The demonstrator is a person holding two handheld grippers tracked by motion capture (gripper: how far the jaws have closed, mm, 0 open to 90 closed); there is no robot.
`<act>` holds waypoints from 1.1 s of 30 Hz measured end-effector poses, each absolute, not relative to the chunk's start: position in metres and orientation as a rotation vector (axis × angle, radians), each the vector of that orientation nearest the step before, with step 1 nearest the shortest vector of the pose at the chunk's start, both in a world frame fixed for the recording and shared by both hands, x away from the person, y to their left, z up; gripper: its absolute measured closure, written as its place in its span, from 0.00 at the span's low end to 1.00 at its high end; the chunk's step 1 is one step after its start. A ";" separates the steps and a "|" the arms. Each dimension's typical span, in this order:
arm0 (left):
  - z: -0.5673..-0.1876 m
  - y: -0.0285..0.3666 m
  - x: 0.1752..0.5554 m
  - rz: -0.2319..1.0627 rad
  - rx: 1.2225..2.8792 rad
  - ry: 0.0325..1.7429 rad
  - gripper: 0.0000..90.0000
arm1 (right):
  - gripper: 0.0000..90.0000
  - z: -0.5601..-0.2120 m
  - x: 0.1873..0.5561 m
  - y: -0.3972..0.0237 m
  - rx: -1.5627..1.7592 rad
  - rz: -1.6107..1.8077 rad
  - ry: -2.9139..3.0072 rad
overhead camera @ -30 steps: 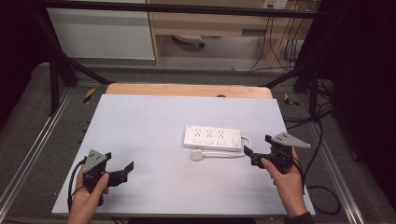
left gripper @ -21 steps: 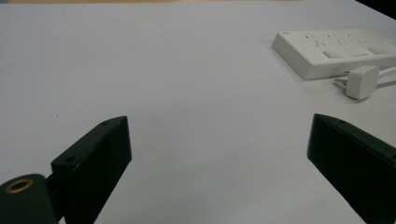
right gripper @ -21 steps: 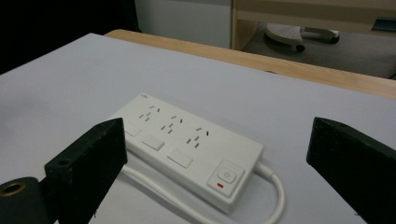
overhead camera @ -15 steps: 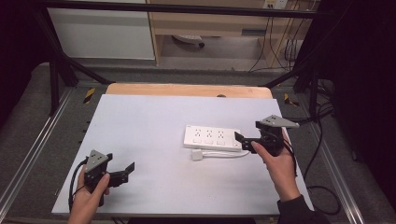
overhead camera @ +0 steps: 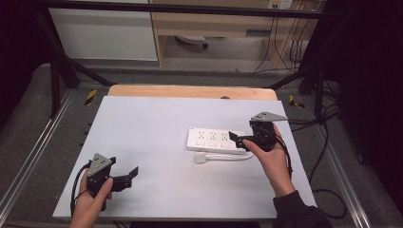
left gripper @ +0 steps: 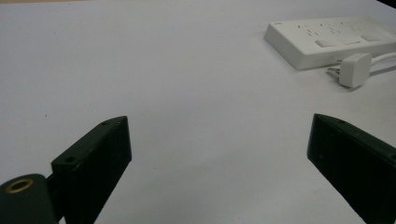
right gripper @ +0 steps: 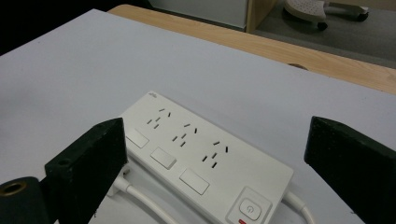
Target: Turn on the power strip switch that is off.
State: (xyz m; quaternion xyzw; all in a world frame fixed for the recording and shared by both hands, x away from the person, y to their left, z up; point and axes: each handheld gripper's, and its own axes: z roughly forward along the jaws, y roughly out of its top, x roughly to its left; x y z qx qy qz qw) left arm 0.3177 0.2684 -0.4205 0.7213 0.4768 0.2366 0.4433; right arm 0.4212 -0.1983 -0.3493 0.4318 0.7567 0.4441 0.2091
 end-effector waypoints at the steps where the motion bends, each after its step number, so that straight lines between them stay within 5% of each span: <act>1: -0.421 0.268 0.318 0.586 1.792 1.179 0.07 | 0.08 -0.350 0.422 -0.197 1.203 1.236 2.100; 11: -0.420 0.268 0.317 0.588 1.795 1.169 0.07 | 0.14 -0.359 0.425 -0.191 1.200 1.240 2.105; 33: -0.421 0.268 0.319 0.575 1.808 1.176 0.07 | 0.52 -0.381 0.428 -0.182 1.205 1.293 2.091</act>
